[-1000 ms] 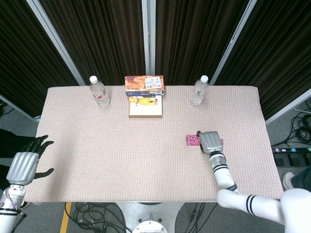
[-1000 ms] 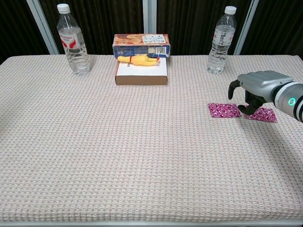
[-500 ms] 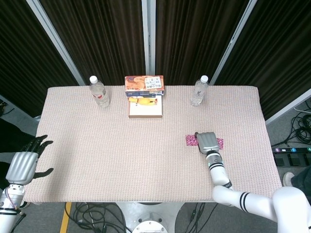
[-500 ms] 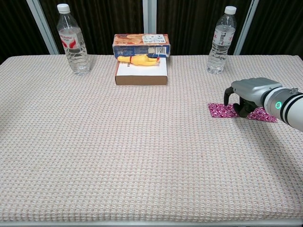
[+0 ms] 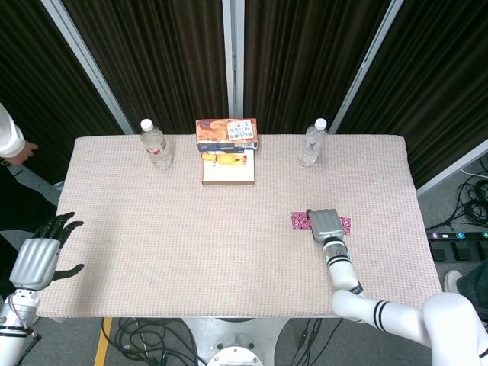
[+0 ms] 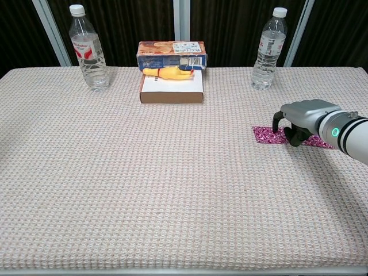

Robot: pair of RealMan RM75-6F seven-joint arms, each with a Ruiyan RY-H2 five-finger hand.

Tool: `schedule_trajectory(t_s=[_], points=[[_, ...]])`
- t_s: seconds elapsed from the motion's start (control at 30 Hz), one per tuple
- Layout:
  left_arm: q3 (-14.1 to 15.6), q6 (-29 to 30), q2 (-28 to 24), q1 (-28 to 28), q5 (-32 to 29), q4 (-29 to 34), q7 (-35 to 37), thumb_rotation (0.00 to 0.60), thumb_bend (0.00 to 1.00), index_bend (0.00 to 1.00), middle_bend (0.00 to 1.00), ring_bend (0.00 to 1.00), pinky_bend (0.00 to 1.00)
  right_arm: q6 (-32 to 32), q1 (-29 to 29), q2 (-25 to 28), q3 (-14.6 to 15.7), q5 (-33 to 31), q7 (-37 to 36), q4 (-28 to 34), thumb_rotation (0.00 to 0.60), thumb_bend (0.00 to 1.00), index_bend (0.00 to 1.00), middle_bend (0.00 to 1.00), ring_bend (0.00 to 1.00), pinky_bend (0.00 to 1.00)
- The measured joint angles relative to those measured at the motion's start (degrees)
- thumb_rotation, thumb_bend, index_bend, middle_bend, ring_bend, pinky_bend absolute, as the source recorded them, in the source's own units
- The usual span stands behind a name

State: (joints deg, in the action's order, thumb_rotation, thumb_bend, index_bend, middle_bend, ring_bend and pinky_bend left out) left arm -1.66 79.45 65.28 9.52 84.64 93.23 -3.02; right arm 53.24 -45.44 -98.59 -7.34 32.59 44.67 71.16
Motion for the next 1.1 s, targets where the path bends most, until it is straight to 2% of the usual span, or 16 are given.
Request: schedule_trajectory(t_s=[0.33,1.1], points=[[0.06,0.04,0.01,-0.03,0.09,0.08,-0.15,0.600,0.05,0.26,0.22,0.13,0.26,0.23,1.13,1.41,1.39,0.46,-0.14,1.32,0.600,0.71,0.31,1.00,1.00,1.00],[0.12,-0.05,-0.01,0.02,0.08,0.35,-0.49,0.600,0.05,0.26,0.22,0.13,0.26,3.77,2.96,3.91,4.25,2.50,1.25,9.05,0.600,0.72,0.33,1.00,1.00,1.00]])
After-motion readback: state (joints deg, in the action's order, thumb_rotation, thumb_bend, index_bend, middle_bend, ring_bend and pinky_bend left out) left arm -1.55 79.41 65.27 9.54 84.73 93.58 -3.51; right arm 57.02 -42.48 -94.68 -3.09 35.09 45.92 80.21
